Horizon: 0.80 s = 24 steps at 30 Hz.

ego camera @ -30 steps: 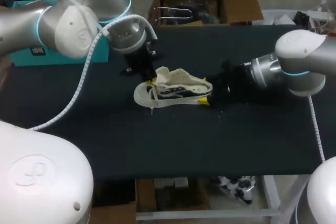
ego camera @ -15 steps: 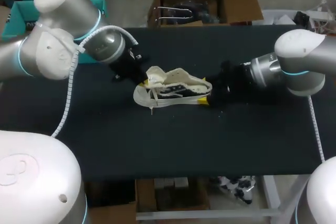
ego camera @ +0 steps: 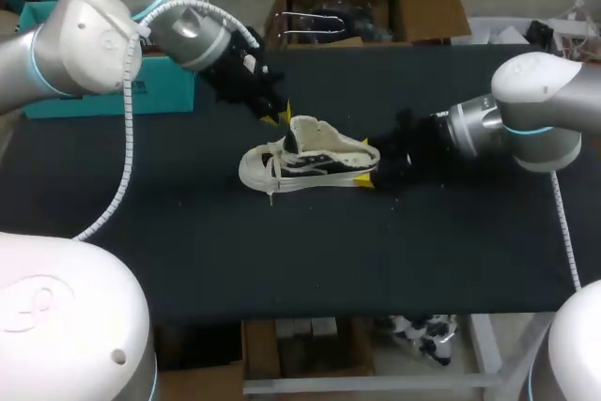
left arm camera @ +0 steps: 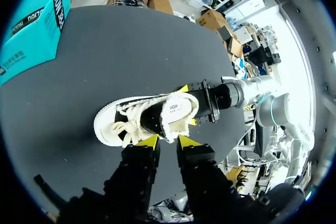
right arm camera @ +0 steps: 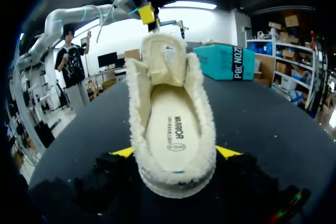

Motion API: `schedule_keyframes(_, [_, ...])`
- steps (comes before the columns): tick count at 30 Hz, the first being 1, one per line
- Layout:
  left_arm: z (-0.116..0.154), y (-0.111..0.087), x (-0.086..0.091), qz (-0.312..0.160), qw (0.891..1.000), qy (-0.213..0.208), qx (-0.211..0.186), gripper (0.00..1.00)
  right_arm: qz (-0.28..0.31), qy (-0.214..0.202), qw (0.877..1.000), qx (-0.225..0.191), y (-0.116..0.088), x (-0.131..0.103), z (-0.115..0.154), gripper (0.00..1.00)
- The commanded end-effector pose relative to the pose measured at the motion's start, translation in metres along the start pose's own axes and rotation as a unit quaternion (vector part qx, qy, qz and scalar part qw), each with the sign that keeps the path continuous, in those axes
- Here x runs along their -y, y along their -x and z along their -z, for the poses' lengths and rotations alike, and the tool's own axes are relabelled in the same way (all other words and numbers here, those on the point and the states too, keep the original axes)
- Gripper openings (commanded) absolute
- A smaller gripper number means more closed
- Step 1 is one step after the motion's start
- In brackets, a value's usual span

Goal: Open the shoe tongue, take the insole out of the shoe, put the insole back into the shoe, and pack the shoe into the shoebox

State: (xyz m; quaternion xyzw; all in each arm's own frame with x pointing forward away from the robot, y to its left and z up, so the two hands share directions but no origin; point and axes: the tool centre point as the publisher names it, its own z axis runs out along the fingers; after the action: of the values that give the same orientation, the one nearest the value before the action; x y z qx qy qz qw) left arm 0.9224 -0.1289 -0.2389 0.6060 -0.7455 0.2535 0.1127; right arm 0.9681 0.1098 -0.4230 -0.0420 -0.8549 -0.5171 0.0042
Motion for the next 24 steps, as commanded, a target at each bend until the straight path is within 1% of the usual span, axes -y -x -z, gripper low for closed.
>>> schedule_keyframes(1, [0.014, -0.019, 0.014, -0.146, 0.981, 0.109, 0.073, 0.00, 0.001, 0.002, 1.000, -0.002, 0.003, 0.005, 0.000, 0.00])
schedule_keyframes(2, [0.013, -0.022, 0.017, -0.177, 0.972, 0.129, 0.084, 0.00, 0.001, 0.002, 1.000, -0.002, 0.003, 0.005, 0.000, 0.00])
schedule_keyframes(3, [0.012, -0.024, 0.020, -0.220, 0.961, 0.147, 0.082, 0.00, 0.001, 0.002, 1.000, -0.002, 0.003, 0.005, 0.000, 0.00])
schedule_keyframes(4, [0.009, -0.027, 0.021, -0.266, 0.943, 0.180, 0.088, 0.00, 0.001, 0.002, 1.000, -0.002, 0.003, 0.005, 0.000, 0.00])
schedule_keyframes(5, [0.006, -0.029, 0.023, -0.302, 0.926, 0.204, 0.097, 0.00, 0.001, 0.002, 1.000, -0.002, 0.003, 0.005, 0.000, 0.00])
schedule_keyframes(6, [0.002, -0.031, 0.024, -0.363, 0.893, 0.241, 0.110, 0.00, 0.001, 0.002, 1.000, -0.002, 0.003, 0.005, 0.000, 0.00])
schedule_keyframes(7, [-0.002, -0.032, 0.023, -0.413, 0.864, 0.263, 0.121, 0.00, 0.001, 0.002, 1.000, -0.002, 0.003, 0.005, 0.000, 0.00])
schedule_keyframes(8, [-0.006, -0.034, 0.023, -0.464, 0.824, 0.306, 0.107, 0.00, 0.001, 0.002, 1.000, -0.002, 0.003, 0.005, 0.000, 0.00])
schedule_keyframes(9, [-0.009, -0.034, 0.019, -0.538, 0.765, 0.340, 0.102, 0.00, 0.001, 0.002, 1.000, -0.002, 0.003, 0.005, 0.000, 0.00])
schedule_keyframes(10, [-0.008, -0.034, 0.017, -0.598, 0.718, 0.350, 0.062, 0.00, 0.001, 0.002, 1.000, -0.002, 0.003, 0.005, 0.000, 0.00])
schedule_keyframes(11, [-0.006, -0.033, 0.018, -0.637, 0.677, 0.365, 0.049, 0.00, 0.001, 0.002, 1.000, -0.002, 0.003, 0.005, 0.000, 0.00])
schedule_keyframes(12, [-0.007, -0.033, 0.019, -0.650, 0.661, 0.370, 0.066, 0.00, 0.001, 0.002, 1.000, -0.002, 0.003, 0.005, 0.000, 0.00])
schedule_keyframes(13, [-0.007, -0.034, 0.022, -0.647, 0.661, 0.372, 0.076, 0.00, 0.001, 0.002, 1.000, -0.002, 0.003, 0.005, 0.000, 0.00])
schedule_keyframes(24, [-0.007, -0.034, 0.022, -0.647, 0.661, 0.372, 0.076, 0.00, 0.001, 0.002, 1.000, -0.002, 0.003, 0.005, 0.000, 0.00])
